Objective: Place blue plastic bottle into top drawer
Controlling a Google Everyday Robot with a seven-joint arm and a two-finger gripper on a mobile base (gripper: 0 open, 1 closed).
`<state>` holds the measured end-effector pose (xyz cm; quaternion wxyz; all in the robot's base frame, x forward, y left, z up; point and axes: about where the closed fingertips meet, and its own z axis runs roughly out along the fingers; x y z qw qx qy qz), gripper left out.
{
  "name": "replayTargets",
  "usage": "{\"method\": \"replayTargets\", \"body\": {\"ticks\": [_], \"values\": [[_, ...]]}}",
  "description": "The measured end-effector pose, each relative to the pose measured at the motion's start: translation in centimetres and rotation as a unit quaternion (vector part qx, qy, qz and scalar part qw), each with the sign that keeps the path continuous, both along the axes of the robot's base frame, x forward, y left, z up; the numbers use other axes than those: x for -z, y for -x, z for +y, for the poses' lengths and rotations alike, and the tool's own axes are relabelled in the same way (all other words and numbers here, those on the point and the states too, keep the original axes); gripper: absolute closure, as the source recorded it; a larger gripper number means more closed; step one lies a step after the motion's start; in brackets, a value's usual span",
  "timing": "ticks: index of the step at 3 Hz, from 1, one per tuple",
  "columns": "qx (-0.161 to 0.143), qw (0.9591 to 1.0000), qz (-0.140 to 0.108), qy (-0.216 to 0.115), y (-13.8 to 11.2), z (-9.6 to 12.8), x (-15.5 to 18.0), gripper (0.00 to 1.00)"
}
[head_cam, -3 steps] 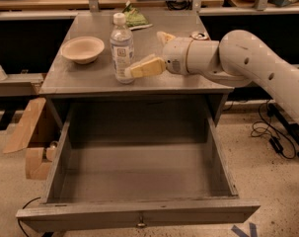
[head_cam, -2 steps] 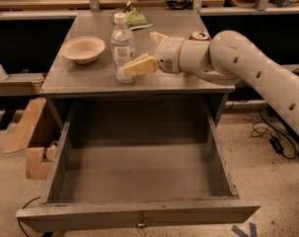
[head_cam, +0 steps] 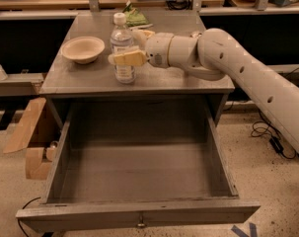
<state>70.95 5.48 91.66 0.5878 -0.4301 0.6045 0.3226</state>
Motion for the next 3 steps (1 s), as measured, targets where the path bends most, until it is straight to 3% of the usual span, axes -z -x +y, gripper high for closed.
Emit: {"method": "replayTargets", "body": {"ticks": [1,3], "values": [[-0.012,0.9999,-0.002,-0.007,0.23,1.35,-1.10,0.47],[-0.016,0.9998,-0.001,-0.007,0.37,1.87,-1.06,0.94]]}}
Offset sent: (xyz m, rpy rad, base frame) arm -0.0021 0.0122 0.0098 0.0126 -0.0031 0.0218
